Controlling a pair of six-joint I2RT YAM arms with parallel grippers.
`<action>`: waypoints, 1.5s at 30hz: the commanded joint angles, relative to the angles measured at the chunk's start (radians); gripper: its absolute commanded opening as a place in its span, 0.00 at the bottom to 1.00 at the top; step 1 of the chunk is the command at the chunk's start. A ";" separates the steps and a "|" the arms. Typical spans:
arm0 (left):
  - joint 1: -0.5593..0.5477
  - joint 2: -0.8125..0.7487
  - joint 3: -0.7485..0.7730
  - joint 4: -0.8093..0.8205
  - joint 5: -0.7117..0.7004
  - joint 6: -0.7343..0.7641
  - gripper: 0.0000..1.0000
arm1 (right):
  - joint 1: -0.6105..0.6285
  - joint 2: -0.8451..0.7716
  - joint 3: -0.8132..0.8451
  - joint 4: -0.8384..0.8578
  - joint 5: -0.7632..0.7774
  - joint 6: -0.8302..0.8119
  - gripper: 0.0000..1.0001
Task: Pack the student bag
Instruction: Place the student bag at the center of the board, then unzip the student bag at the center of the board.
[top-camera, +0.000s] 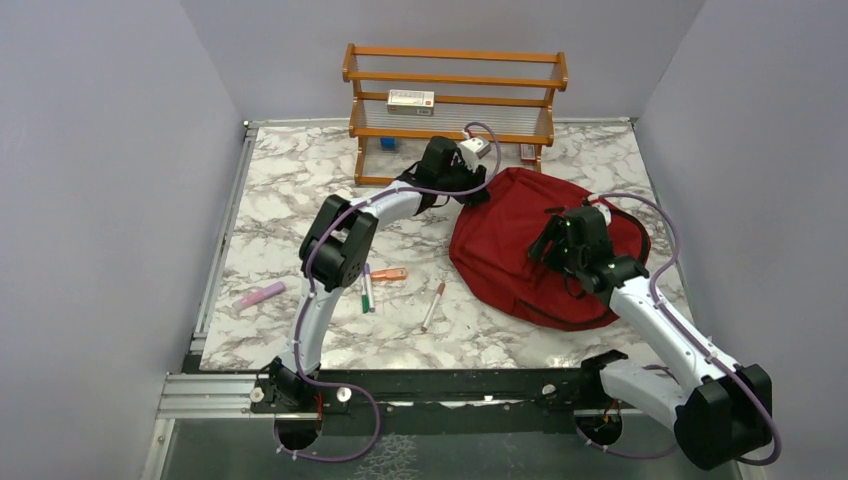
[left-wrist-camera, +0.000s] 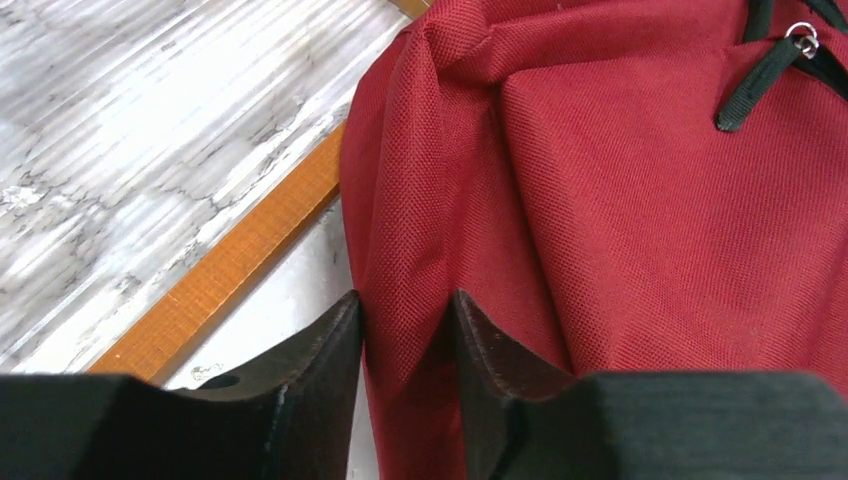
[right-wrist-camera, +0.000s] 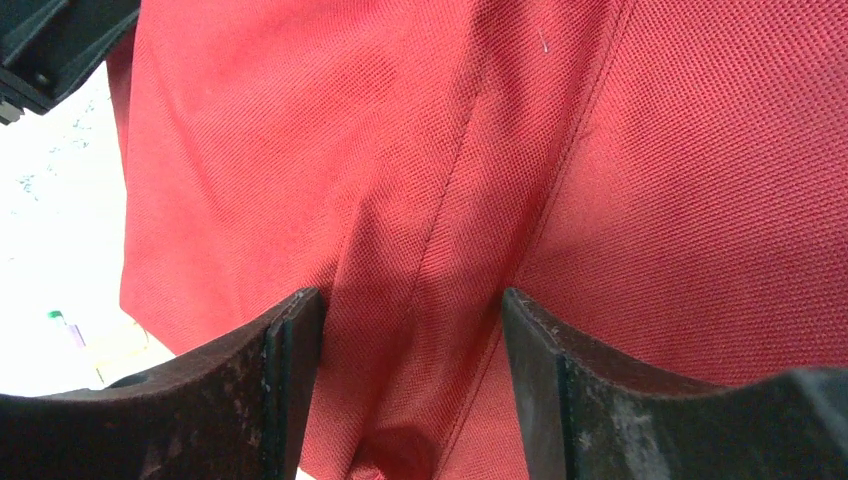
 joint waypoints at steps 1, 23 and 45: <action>-0.003 -0.017 0.026 -0.037 -0.020 -0.014 0.31 | -0.017 0.029 -0.021 0.072 -0.036 -0.004 0.67; 0.006 -0.339 -0.332 -0.071 -0.120 -0.076 0.00 | -0.144 0.388 0.136 0.282 -0.290 -0.167 0.63; -0.008 -0.559 -0.507 -0.086 -0.291 -0.140 0.37 | -0.150 0.248 0.242 0.213 -0.292 -0.404 0.67</action>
